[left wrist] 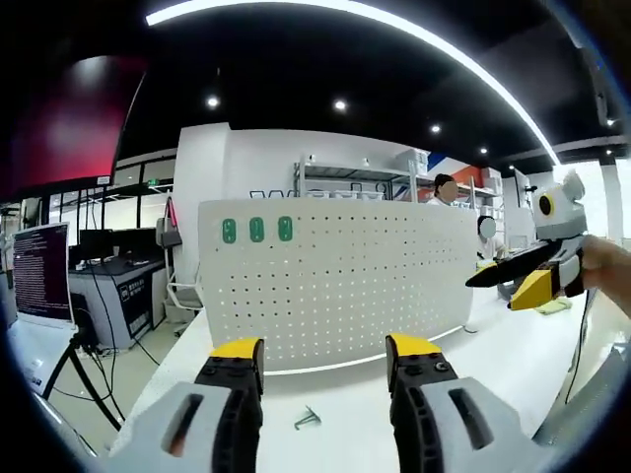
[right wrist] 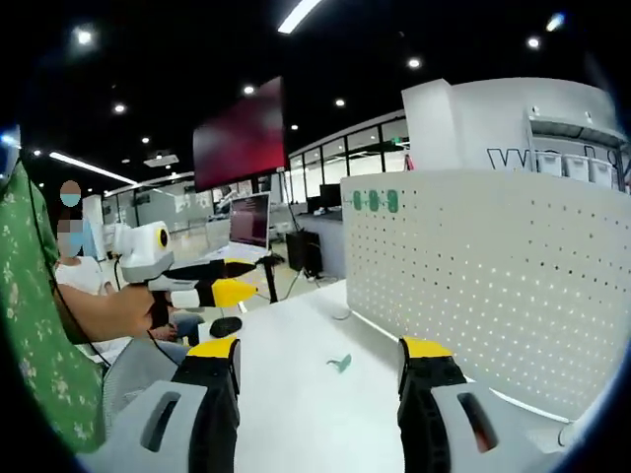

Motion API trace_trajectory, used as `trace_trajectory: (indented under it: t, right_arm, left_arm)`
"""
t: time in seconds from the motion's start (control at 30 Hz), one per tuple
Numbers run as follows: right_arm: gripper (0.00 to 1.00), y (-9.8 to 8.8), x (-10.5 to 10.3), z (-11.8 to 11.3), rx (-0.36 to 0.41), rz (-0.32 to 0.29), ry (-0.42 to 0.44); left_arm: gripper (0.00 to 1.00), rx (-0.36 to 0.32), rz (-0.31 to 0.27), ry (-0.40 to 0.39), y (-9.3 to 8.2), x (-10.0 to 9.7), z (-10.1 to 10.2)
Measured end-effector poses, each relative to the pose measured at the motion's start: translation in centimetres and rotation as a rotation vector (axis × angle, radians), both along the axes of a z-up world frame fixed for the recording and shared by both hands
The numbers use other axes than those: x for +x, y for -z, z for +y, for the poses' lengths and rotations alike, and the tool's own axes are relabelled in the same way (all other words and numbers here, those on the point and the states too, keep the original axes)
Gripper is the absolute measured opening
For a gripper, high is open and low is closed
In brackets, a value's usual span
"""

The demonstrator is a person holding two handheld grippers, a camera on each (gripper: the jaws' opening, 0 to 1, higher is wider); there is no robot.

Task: Insert the hook assembly into the mounting plate slot until the hook locks in place.

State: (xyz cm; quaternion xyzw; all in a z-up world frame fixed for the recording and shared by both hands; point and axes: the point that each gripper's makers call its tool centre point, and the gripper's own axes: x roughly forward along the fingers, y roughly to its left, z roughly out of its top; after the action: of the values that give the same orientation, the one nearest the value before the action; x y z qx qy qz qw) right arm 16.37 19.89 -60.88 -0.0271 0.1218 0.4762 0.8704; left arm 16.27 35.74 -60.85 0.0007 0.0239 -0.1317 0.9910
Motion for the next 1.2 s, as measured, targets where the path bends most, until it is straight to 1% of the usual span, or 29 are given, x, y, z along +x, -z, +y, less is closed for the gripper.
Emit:
trace_trajectory:
  t: [0.13,0.3,0.43,0.6,0.93,1.2]
  right_arm:
    - [0.63,1.5,1.0,0.7,-0.023,0.017,0.006]
    - [0.61,3.0,1.7,1.7,-0.035,0.039,-0.004]
    - [0.57,4.4,2.6,2.4,-0.063,0.041,0.0]
    - [0.56,5.7,3.4,3.4,-0.074,0.057,0.002]
    - [0.48,8.4,4.8,5.3,-0.091,0.087,0.007]
    - [0.43,10.7,5.6,6.7,-0.13,0.088,0.01]
  left_arm:
    - [0.51,0.003,0.007,0.006,0.3,-0.2,-0.1]
    - [0.5,0.003,0.015,0.007,0.6,-0.3,-0.1]
    - [0.5,0.001,0.019,0.009,0.9,-0.3,0.0]
    - [0.5,-0.001,0.024,0.014,1.2,-0.3,-0.1]
    - [0.49,-0.007,0.032,0.02,1.6,-0.3,0.0]
    - [0.49,-0.005,0.048,0.032,2.3,-0.3,-0.1]
